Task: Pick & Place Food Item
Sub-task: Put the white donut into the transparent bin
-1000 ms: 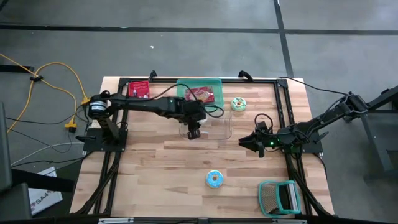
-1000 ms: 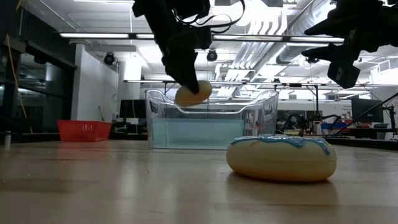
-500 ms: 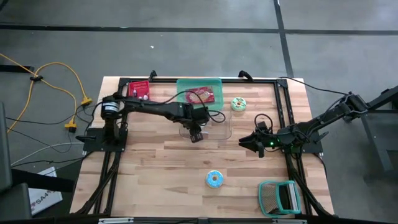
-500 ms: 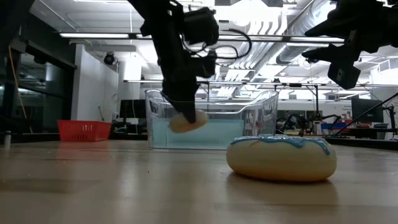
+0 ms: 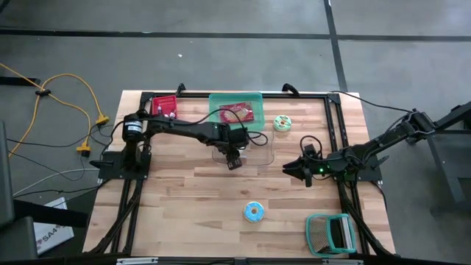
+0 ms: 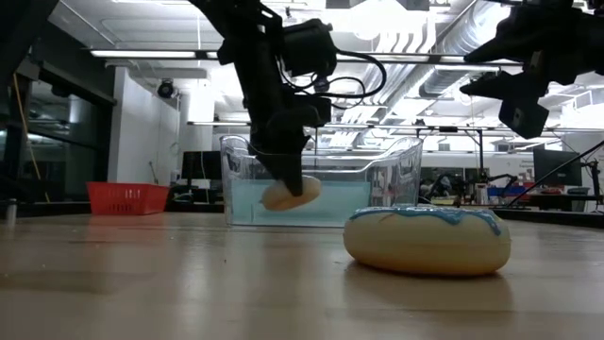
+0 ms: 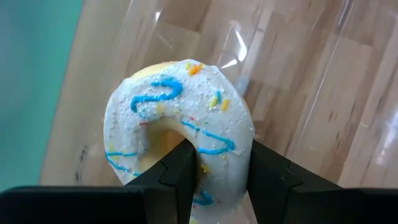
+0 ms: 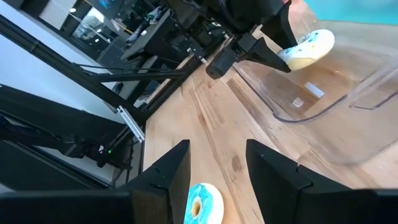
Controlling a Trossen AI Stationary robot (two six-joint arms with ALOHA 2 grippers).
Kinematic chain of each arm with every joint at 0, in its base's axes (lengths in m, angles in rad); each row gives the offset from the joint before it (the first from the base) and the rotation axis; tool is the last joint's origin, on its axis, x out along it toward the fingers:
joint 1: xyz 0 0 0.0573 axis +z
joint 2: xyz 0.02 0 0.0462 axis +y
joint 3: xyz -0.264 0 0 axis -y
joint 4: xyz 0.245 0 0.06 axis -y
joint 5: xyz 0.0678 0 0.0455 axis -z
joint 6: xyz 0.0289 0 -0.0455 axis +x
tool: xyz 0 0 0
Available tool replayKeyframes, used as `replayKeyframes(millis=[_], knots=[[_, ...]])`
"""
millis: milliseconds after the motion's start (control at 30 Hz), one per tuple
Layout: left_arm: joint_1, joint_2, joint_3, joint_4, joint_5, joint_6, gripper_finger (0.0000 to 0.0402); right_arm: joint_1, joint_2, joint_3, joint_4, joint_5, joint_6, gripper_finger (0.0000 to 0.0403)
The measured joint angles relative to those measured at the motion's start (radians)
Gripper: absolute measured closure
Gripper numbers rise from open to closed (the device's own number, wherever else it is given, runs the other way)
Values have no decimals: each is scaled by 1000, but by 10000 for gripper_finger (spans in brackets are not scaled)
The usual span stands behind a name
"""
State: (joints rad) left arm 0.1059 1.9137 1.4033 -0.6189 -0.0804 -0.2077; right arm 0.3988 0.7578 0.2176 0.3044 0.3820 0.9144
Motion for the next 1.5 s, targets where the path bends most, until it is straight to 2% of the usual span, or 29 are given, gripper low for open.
replayKeyframes(millis=[267,633,1067,1233,1500], knots=[[0,0,0,2,0,0,281,0,0,0,-11,0,0,258],[0,-1,0,-2,1,-2,223,0,0,0,-11,0,0,258],[3,-2,0,-1,1,-2,220,0,0,0,-10,0,0,258],[12,-2,0,-1,47,5,220,0,0,0,-10,0,0,258],[22,-13,0,6,59,29,220,0,0,0,-10,0,0,258]])
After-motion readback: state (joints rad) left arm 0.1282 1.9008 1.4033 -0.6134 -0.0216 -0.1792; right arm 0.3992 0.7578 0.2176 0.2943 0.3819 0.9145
